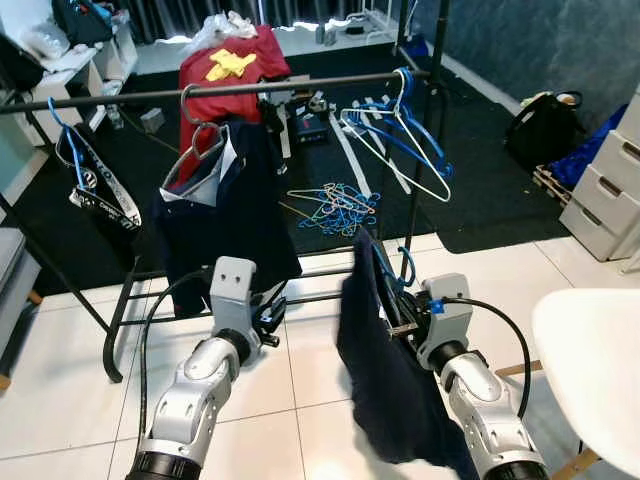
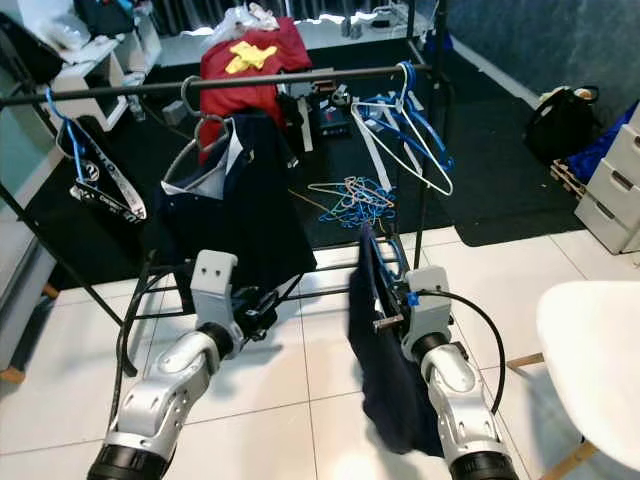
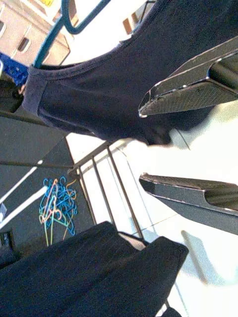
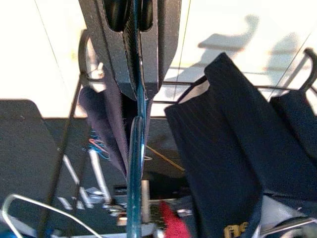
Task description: Hang hanger
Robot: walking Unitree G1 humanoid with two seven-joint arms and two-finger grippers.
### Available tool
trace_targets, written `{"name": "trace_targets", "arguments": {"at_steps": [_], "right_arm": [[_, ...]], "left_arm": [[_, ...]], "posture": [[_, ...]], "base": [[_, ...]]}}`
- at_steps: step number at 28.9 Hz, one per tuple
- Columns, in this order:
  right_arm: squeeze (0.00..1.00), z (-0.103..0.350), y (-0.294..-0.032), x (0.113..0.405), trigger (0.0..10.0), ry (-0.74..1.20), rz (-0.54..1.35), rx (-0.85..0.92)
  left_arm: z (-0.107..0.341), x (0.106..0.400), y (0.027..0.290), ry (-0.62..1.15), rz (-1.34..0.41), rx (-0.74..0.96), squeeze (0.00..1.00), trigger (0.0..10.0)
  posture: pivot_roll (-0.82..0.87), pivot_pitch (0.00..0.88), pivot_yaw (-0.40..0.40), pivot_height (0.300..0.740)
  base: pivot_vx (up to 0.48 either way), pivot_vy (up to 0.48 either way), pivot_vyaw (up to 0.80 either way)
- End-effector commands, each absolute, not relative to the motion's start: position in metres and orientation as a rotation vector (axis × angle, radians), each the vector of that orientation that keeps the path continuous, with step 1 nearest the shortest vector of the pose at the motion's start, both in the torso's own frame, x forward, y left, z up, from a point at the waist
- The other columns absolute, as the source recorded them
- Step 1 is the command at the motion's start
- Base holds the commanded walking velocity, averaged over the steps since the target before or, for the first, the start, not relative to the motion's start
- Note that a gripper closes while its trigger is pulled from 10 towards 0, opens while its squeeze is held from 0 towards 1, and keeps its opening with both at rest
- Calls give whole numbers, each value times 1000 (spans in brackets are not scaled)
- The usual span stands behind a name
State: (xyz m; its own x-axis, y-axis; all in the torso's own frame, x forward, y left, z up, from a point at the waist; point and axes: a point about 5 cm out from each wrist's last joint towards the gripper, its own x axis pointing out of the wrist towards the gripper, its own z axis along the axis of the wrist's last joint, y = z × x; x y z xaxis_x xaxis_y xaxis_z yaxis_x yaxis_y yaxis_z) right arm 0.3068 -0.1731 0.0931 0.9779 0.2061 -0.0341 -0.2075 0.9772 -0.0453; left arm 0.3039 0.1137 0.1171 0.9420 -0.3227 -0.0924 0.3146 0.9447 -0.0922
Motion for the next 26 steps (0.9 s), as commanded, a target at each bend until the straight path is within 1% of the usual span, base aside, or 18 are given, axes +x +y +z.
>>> {"name": "trace_targets", "arguments": {"at_steps": [1, 3, 5, 9, 21, 26], "right_arm": [[0, 103, -172, 307, 10000, -35, 195, -50], [0, 103, -172, 307, 10000, -35, 195, -50], [0, 111, -179, 308, 10000, -69, 168, -56], [0, 121, -184, 309, 10000, -111, 152, -66], [0, 130, -179, 313, 10000, -140, 167, -58], [0, 146, -180, 319, 10000, -99, 243, -35]], "left_arm": [[115, 303, 113, 108, -337, -68, 0, 10000], [115, 303, 113, 108, -337, -68, 0, 10000], [121, 303, 109, 67, -352, -88, 0, 10000], [129, 301, 102, 14, -390, -120, 0, 10000], [130, 299, 101, 6, -415, -130, 0, 10000], [130, 300, 102, -1, -417, -131, 0, 10000]], "posture": [[-65, 85, 48, 740], [-65, 85, 48, 740], [-78, 85, 48, 740], [-81, 78, 50, 740], [-81, 66, 56, 740], [-88, 53, 62, 740]], "base": [[0, 0, 0], [0, 0, 0], [0, 0, 0], [0, 0, 0], [319, 0, 0], [365, 0, 0]]}}
